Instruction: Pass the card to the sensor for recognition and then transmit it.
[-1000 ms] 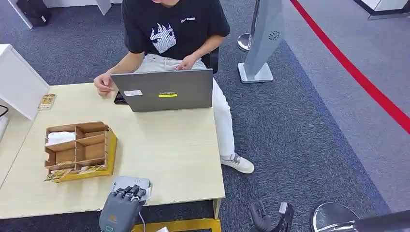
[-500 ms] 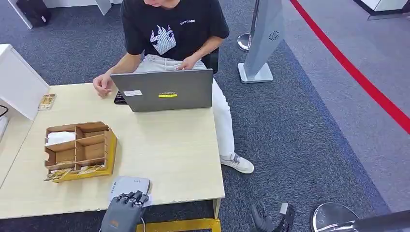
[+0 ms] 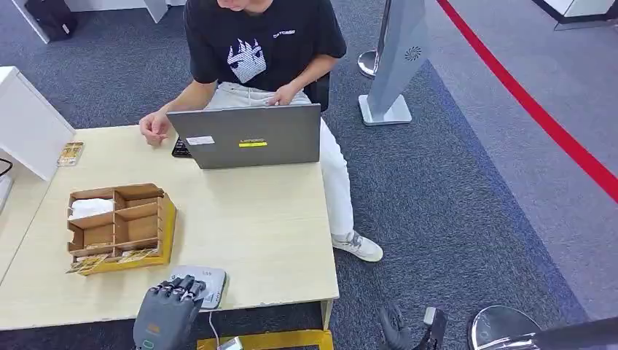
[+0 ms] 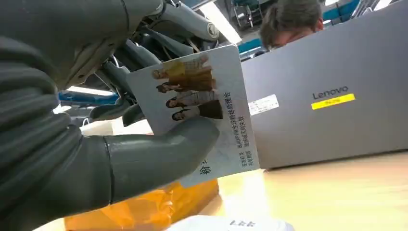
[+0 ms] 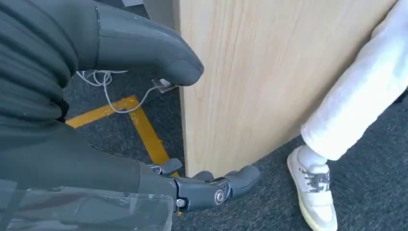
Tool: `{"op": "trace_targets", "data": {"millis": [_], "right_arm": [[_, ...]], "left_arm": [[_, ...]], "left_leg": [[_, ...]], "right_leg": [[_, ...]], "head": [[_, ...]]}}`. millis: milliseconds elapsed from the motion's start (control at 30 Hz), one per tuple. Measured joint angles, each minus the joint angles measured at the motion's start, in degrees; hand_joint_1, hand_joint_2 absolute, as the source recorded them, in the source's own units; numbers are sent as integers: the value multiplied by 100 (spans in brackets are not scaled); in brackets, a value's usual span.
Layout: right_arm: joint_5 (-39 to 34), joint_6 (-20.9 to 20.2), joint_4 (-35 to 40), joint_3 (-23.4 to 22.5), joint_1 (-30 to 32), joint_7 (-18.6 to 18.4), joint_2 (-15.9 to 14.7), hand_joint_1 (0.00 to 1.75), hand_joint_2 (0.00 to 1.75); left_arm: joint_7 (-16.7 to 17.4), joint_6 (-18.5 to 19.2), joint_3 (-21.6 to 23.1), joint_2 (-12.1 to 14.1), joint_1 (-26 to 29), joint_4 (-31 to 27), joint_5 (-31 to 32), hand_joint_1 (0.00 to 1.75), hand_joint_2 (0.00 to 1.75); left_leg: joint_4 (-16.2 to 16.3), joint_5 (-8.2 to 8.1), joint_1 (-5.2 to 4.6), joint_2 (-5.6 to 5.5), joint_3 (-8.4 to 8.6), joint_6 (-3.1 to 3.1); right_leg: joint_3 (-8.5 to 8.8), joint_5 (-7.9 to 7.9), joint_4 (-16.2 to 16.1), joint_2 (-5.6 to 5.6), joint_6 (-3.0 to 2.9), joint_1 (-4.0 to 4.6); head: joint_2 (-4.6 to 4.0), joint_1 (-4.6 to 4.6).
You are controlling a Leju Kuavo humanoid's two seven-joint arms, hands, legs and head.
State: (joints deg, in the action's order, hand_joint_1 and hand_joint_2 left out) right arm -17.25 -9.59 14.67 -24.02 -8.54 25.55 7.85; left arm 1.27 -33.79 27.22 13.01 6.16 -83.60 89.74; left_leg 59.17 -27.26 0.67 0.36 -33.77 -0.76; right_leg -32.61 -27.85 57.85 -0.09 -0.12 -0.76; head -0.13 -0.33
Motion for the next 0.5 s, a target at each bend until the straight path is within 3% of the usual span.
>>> {"op": "trace_targets", "data": {"millis": [200,500], "right_arm": [[70,-26,0,-11,-2,-11,0,0,175],[149,-59,0,-13,-3,-22,0,0,175]], "left_arm": [[-429,142,-484,-243,61,186,2,175,175],[-374,221,-681,-394,0,763,0,175,175]], "left_leg": [[0,0,-1,-1,0,0],[0,0,0,-2,1,0]], "right_leg": [[0,0,0,-1,0,0],[2,0,0,-2,0,0]], "head": [[0,0],[0,0]]}}
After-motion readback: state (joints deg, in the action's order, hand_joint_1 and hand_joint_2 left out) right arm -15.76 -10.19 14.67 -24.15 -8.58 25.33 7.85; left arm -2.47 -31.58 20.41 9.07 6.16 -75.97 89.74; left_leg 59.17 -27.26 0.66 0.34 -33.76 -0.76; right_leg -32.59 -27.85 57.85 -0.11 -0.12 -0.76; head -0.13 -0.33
